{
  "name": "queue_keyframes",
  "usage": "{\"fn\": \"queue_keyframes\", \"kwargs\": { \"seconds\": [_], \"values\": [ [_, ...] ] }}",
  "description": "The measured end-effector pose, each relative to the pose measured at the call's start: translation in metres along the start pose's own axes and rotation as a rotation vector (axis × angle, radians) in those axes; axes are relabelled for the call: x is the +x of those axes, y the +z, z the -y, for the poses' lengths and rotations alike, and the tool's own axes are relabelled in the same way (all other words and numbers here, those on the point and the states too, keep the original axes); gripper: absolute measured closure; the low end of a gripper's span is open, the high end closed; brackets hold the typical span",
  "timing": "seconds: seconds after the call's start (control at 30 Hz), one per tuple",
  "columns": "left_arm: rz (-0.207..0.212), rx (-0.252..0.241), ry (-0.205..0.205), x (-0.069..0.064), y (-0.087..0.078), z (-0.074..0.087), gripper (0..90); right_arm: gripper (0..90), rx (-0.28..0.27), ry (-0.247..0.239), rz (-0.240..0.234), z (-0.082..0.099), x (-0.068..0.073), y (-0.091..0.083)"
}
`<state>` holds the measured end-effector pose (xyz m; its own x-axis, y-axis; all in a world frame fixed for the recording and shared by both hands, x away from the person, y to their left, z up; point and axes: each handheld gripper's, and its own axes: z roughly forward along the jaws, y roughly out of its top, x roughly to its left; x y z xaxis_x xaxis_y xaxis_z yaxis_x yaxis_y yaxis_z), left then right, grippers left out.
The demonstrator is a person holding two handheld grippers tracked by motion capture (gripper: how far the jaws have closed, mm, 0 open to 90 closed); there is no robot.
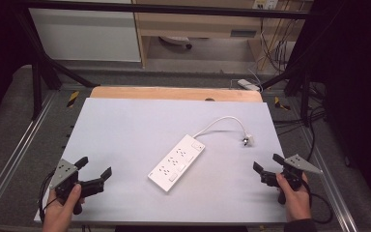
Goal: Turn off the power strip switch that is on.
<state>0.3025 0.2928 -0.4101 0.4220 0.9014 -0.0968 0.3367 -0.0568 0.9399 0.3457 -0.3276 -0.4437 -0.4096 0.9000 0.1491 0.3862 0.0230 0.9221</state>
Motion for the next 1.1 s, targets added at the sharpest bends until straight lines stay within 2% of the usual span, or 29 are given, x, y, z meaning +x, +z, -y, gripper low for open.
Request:
{"fn": "queue_keyframes", "kwargs": {
  "seconds": [0.1,0.27,0.5,0.7,1.1],
  "values": [
    [-0.014,0.000,-0.022,0.002,0.002,0.000,4.8,5.0,0.005,0.002,0.003,0.000,0.000,0.001],
    [-0.008,0.007,-0.004,0.000,0.002,0.000,4.8,4.9,-0.003,0.003,0.006,-0.001,0.000,0.000],
    [-0.010,-0.001,-0.021,0.002,0.002,0.000,4.7,3.6,-0.028,0.015,-0.010,-0.007,0.003,-0.002],
    [0.001,0.004,-0.008,0.001,0.002,0.000,4.7,3.1,-0.061,0.010,-0.035,-0.015,0.008,-0.006],
    [0.007,0.008,0.000,0.000,0.003,0.000,4.7,2.8,-0.063,0.012,-0.046,-0.024,0.014,-0.008]
  ]
}}
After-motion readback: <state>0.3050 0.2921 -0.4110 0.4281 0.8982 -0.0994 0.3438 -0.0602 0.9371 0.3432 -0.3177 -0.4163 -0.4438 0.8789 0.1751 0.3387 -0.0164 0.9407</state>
